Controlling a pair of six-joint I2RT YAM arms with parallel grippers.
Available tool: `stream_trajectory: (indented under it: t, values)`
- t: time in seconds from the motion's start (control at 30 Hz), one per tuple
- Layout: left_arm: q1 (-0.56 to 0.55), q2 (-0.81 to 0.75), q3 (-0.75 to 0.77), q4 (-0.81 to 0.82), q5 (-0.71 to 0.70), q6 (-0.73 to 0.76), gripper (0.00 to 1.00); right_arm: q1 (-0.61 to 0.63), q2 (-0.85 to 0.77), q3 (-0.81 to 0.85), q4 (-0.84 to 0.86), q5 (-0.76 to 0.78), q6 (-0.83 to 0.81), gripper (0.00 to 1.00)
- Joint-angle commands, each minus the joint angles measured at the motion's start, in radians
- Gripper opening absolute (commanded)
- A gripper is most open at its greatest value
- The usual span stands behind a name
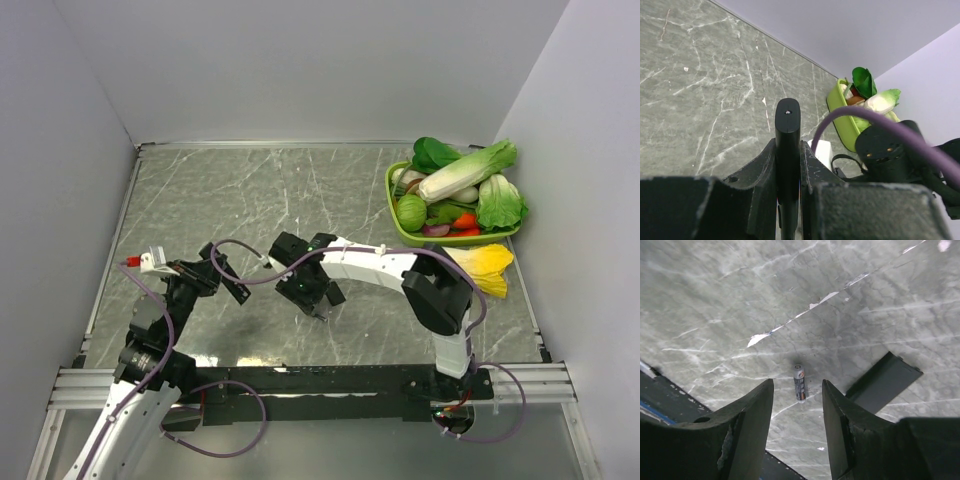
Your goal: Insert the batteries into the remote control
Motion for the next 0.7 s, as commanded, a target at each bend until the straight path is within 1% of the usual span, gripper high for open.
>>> stream_trajectory:
  t: [0.0, 0.4, 0.67]
  values:
    - [-0.001, 0.003, 0.019, 0.035, -0.003, -0.001, 0.01, 0.012, 0.036, 0.055, -0.066, 0.016, 0.027, 0.50]
    - [-0.001, 0.018, 0.018, 0.041, 0.006, 0.005, 0.01, 0.024, 0.091, 0.069, -0.083, 0.025, 0.033, 0.42]
    - [-0.001, 0.027, 0.020, 0.042, 0.009, 0.004, 0.01, 0.028, 0.119, 0.071, -0.080, 0.043, 0.035, 0.40]
